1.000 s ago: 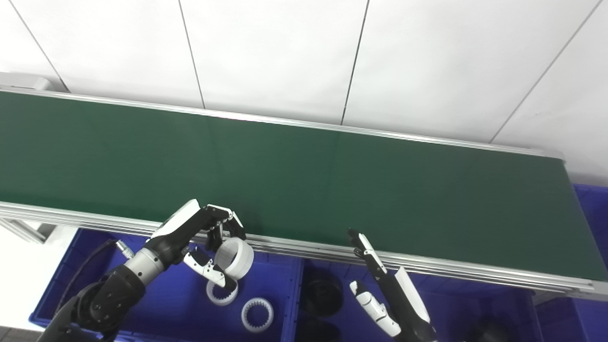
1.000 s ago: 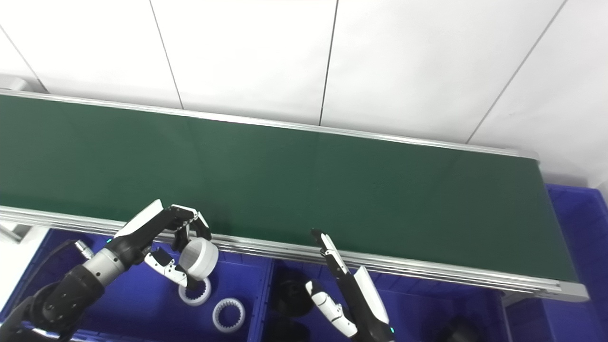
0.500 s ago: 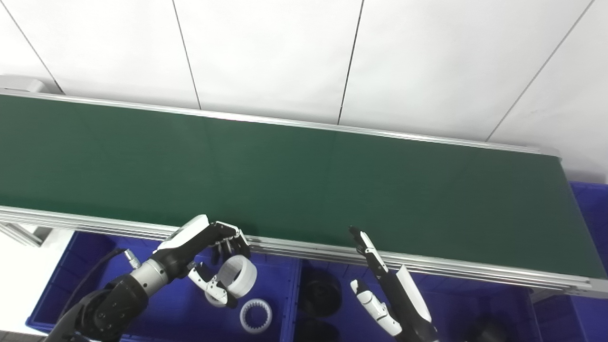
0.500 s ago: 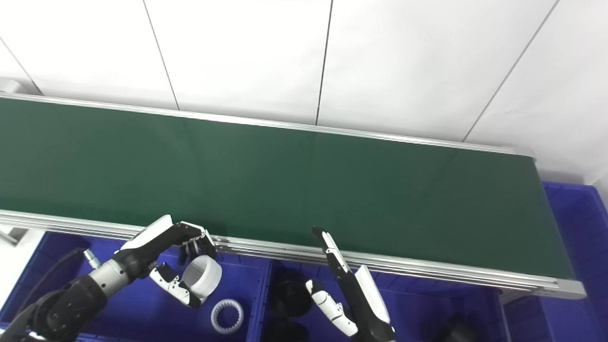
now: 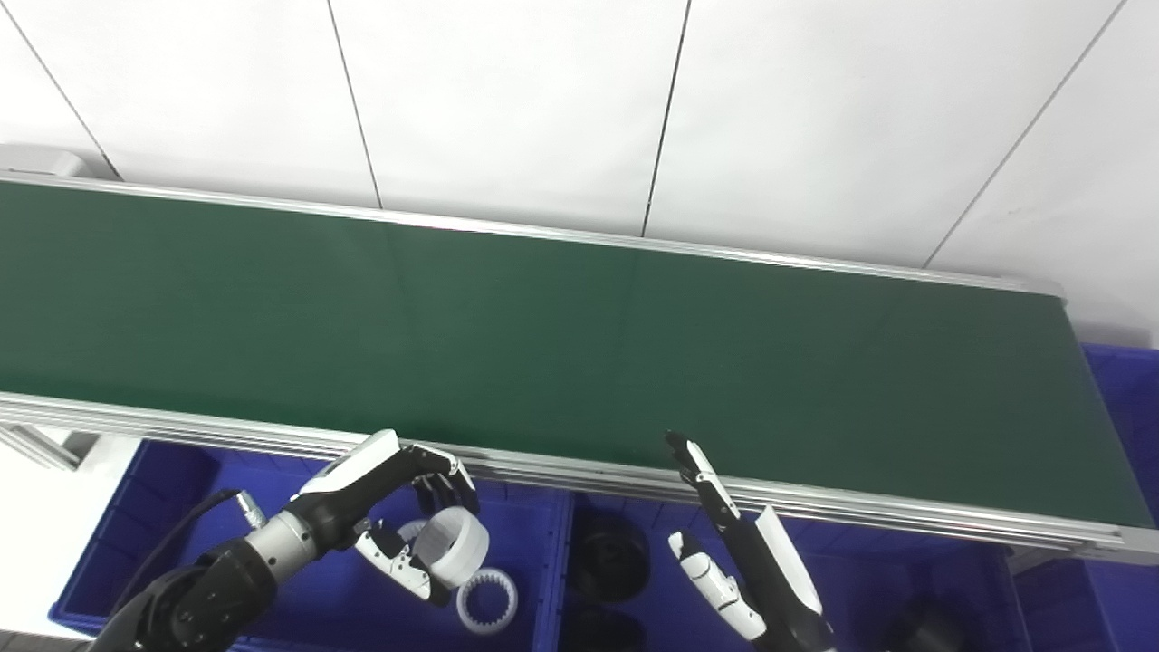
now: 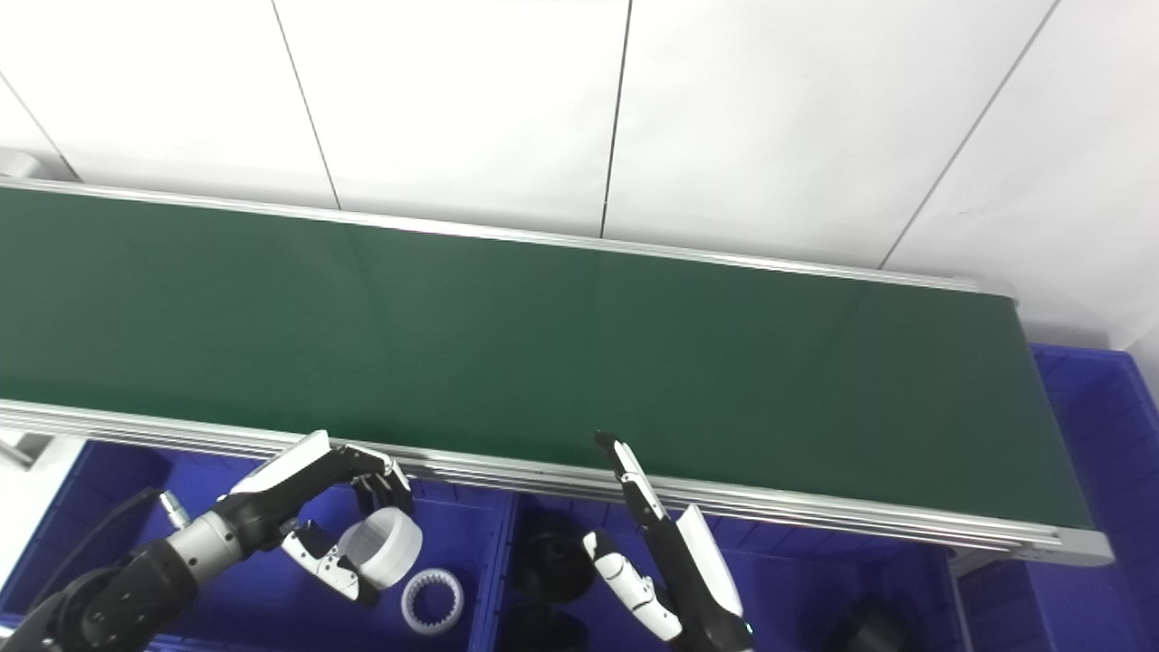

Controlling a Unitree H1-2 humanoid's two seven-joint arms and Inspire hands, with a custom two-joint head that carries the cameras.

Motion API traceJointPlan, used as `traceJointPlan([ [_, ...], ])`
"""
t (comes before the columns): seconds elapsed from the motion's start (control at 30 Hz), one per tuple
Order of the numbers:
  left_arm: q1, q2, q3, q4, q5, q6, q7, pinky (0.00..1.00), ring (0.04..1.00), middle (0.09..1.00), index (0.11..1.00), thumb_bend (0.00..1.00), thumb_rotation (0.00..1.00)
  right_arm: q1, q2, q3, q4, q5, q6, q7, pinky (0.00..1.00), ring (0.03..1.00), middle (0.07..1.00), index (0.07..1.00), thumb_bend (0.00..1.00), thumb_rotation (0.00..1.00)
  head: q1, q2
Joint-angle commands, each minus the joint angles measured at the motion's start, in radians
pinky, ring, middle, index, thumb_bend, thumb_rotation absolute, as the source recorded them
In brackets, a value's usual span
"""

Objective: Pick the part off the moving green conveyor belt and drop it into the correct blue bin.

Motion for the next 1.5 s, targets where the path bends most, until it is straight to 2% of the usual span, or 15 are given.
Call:
traceJointPlan([
  [0.0, -0.012, 0.024, 0.008, -0.014, -0.021, -0.031, 0.0, 0.48, 0.563, 0.641, 0.499, 0.51, 0.06, -0.003, 0.004, -0.001, -0.038, 0.005, -0.004, 0.002, 0.95, 0.983, 1.0, 0.986, 0.44, 1.0, -0.001, 0.005],
  [0.2, -0.008, 0.016, 0.017, -0.022, -0.059, 0.004, -0.016, 0.59, 0.639, 0.68, 0.5, 0.5, 0.08, -0.001, 0.003, -0.002, -0.046, 0.001, 0.002, 0.003, 0.95, 0.981, 1.0, 0.984, 0.44, 1.0, -0.003, 0.007],
  [0.23, -0.008, 0.016, 0.019, -0.022, -0.066, 0.007, -0.02, 0.62, 0.663, 0.701, 0.622, 0.56, 0.23, 0.0, 0.003, -0.002, -0.048, 0.0, 0.004, 0.003, 0.94, 0.981, 1.0, 0.985, 0.45, 1.0, -0.004, 0.009],
  [0.3, -0.01, 0.019, 0.018, -0.021, -0.075, 0.006, -0.029, 0.64, 0.69, 0.724, 0.696, 0.62, 0.33, 0.001, 0.002, -0.003, -0.052, 0.002, 0.007, 0.005, 0.94, 0.981, 1.0, 0.986, 0.45, 1.0, -0.003, 0.009],
  [0.5, -0.019, 0.042, 0.013, -0.009, -0.099, -0.01, -0.068, 0.71, 0.777, 0.8, 0.769, 0.7, 0.52, 0.001, 0.003, -0.007, -0.053, 0.007, 0.006, 0.01, 0.94, 0.98, 1.0, 0.984, 0.44, 1.0, 0.0, 0.011],
  [0.63, -0.031, 0.064, 0.006, 0.004, -0.11, -0.027, -0.1, 0.76, 0.83, 0.849, 0.811, 0.75, 0.6, 0.001, 0.004, -0.008, -0.05, 0.007, 0.003, 0.01, 0.94, 0.982, 1.0, 0.984, 0.44, 1.0, 0.001, 0.009],
  [0.87, -0.033, 0.074, 0.009, -0.002, -0.106, -0.019, -0.109, 0.76, 0.836, 0.863, 0.845, 0.77, 0.61, 0.0, 0.005, -0.009, -0.055, 0.008, 0.008, 0.013, 0.95, 0.986, 1.0, 0.985, 0.44, 1.0, -0.005, 0.012],
  [0.93, -0.025, 0.06, 0.015, -0.015, -0.121, -0.024, -0.1, 0.77, 0.815, 0.84, 0.838, 0.78, 0.67, -0.001, 0.006, -0.01, -0.056, 0.008, 0.008, 0.014, 0.95, 0.985, 1.0, 0.985, 0.44, 1.0, -0.02, 0.018],
  [1.03, -0.023, 0.032, 0.017, -0.008, -0.21, -0.083, -0.108, 0.77, 0.822, 0.851, 0.845, 0.73, 0.69, -0.005, 0.008, -0.007, -0.057, -0.001, 0.018, 0.017, 0.94, 0.985, 1.0, 0.989, 0.45, 1.0, -0.065, 0.029],
  [1.13, -0.03, -0.004, 0.016, 0.028, -0.329, -0.157, -0.129, 0.82, 0.869, 0.892, 0.884, 0.61, 0.66, -0.013, 0.018, 0.0, -0.056, -0.006, 0.02, 0.016, 0.94, 0.981, 1.0, 0.988, 0.45, 1.0, -0.108, 0.042],
  [1.17, -0.032, -0.011, 0.018, 0.037, -0.353, -0.167, -0.133, 0.85, 0.888, 0.91, 0.902, 0.59, 0.65, -0.016, 0.023, 0.003, -0.061, -0.009, 0.026, 0.017, 0.93, 0.979, 1.0, 0.987, 0.44, 1.0, -0.165, 0.064],
  [1.2, -0.034, -0.018, 0.021, 0.049, -0.375, -0.178, -0.138, 0.86, 0.905, 0.926, 0.914, 0.58, 0.65, -0.018, 0.027, 0.006, -0.066, -0.012, 0.033, 0.019, 0.93, 0.979, 1.0, 0.987, 0.44, 1.0, -0.177, 0.069],
  [1.23, -0.038, -0.019, 0.026, 0.054, -0.392, -0.181, -0.144, 0.88, 0.928, 0.948, 0.934, 0.6, 0.68, -0.021, 0.032, 0.008, -0.079, -0.015, 0.048, 0.023, 0.93, 0.979, 1.0, 0.989, 0.44, 1.0, -0.243, 0.106],
  [1.3, -0.046, -0.02, 0.034, 0.059, -0.426, -0.183, -0.16, 0.9, 0.941, 0.964, 0.949, 0.6, 0.7, -0.028, 0.041, 0.013, -0.102, -0.021, 0.079, 0.03, 0.93, 0.98, 1.0, 0.991, 0.45, 1.0, -0.288, 0.13],
  [1.47, -0.055, -0.048, 0.033, 0.033, -0.541, -0.151, -0.207, 0.94, 0.985, 0.999, 0.97, 0.55, 0.69, -0.034, 0.052, 0.014, -0.126, -0.027, 0.123, 0.04, 0.93, 0.982, 1.0, 0.995, 0.46, 1.0, -0.299, 0.131],
])
